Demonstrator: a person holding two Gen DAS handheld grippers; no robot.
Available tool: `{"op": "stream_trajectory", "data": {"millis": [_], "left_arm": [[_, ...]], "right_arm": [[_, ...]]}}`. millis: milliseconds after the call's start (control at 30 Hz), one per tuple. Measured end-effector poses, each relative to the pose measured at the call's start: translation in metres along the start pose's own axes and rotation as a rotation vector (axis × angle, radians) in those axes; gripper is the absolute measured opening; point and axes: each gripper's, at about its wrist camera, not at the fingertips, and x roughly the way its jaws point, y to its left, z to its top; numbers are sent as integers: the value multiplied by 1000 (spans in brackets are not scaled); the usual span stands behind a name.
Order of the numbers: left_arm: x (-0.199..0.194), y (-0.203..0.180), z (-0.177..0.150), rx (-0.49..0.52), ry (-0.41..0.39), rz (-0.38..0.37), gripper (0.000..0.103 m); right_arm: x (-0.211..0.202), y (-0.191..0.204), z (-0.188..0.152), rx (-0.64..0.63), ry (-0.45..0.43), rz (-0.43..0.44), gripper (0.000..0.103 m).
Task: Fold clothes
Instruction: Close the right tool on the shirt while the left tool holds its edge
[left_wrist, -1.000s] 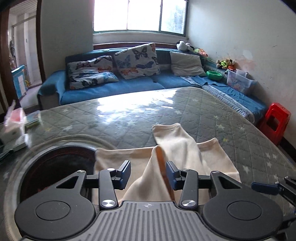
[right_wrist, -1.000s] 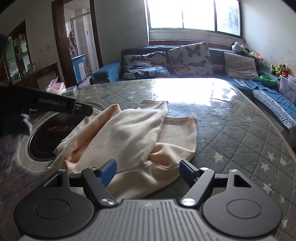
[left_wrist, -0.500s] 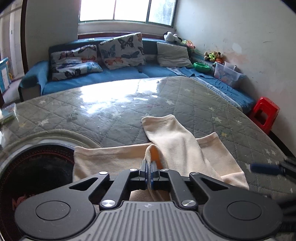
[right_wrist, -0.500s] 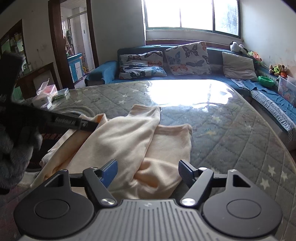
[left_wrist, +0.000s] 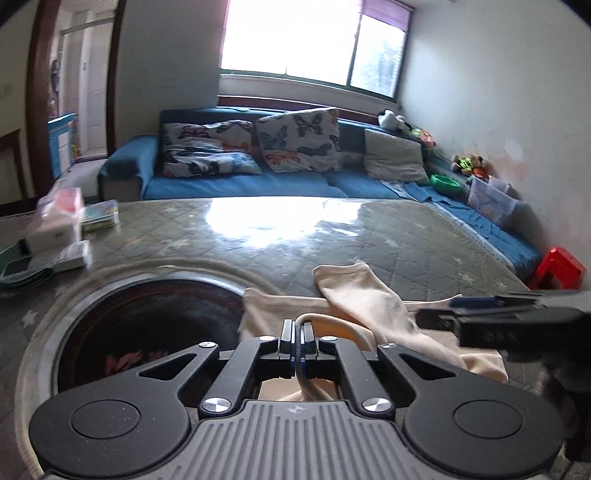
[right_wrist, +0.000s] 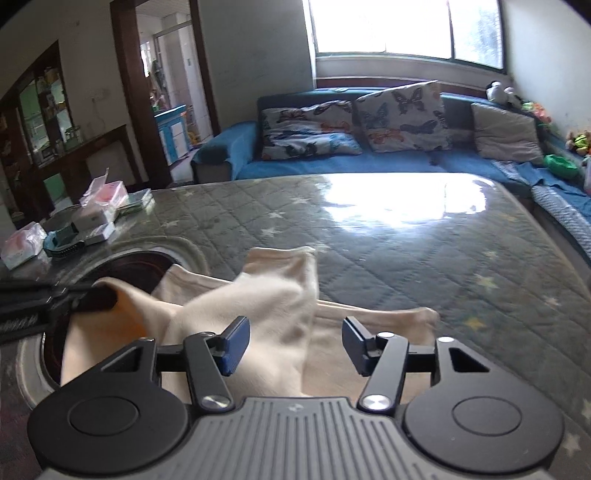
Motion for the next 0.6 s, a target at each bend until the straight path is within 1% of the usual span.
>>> {"op": "stream_trajectory", "data": {"millis": [167, 200, 233, 367, 500, 600], "left_arm": [[-18, 13, -13, -35, 4, 28, 2], [-19, 15, -16, -43, 10, 30, 2], [-19, 17, -18, -46, 18, 33, 2], [-17, 18, -25, -44, 40, 41, 3], [-14, 16, -27, -33, 52, 46, 3], [-11, 15, -29, -24, 61, 49, 3]], "right_arm": [[26, 7, 9, -23, 20, -2, 51], [31, 7, 11, -18, 28, 2, 48], [36, 7, 12, -16, 34, 7, 47], [56, 10, 21, -19, 43, 2, 45], [71, 16, 32, -13, 54, 38, 44], [82, 22, 39, -24, 66, 41, 43]]}}
